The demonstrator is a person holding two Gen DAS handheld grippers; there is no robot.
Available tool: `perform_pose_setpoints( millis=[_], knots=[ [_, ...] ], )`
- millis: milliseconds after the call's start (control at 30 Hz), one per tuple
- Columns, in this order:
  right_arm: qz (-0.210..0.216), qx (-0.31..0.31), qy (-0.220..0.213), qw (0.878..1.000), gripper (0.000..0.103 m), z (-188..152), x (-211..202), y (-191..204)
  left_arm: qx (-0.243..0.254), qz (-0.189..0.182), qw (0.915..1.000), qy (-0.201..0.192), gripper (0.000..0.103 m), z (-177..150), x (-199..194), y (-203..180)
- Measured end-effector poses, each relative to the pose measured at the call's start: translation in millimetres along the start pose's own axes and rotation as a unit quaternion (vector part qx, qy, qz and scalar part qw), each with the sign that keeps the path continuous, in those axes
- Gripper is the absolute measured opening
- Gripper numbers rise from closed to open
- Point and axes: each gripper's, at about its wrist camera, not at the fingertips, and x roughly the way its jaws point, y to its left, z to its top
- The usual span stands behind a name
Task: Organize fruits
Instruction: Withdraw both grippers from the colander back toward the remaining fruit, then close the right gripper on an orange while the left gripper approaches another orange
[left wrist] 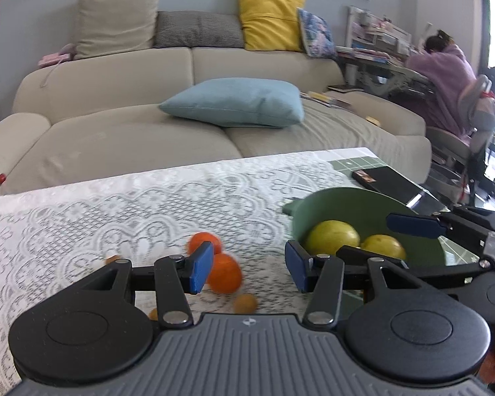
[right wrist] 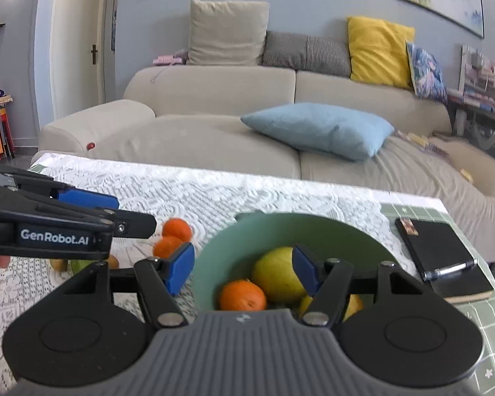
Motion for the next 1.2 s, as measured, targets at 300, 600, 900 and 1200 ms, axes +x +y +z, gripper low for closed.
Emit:
perform_pose_setpoints(
  millis=[300, 600, 900, 1200],
  knots=[
    [0.017, -0.015, -0.018, 1.000, 0.063, -0.2, 18.9, 39.0, -0.028, 0.034, 0.9990, -0.003, 0.059, -9.4, -3.8, 41.4],
    [0.037, -0.008, -0.013, 0.999, 0.063, -1.6, 38.2, 59.1, -0.041, 0.048, 0.9980, 0.001, 0.059, -16.6, -0.7, 73.2],
    [0.047, -0.027, 0.003, 0.999, 0.061, -12.3, 55.1, 70.5, -0.073, 0.016, 0.9969, 0.023, 0.058, -34.0, 11.9, 98.8],
    [0.034, -0.094, 0.021, 0.995, 0.047, -12.5, 74.6, 92.0, -0.077, 0.008, 0.9966, 0.029, 0.054, -35.6, 18.3, 101.2]
  ],
)
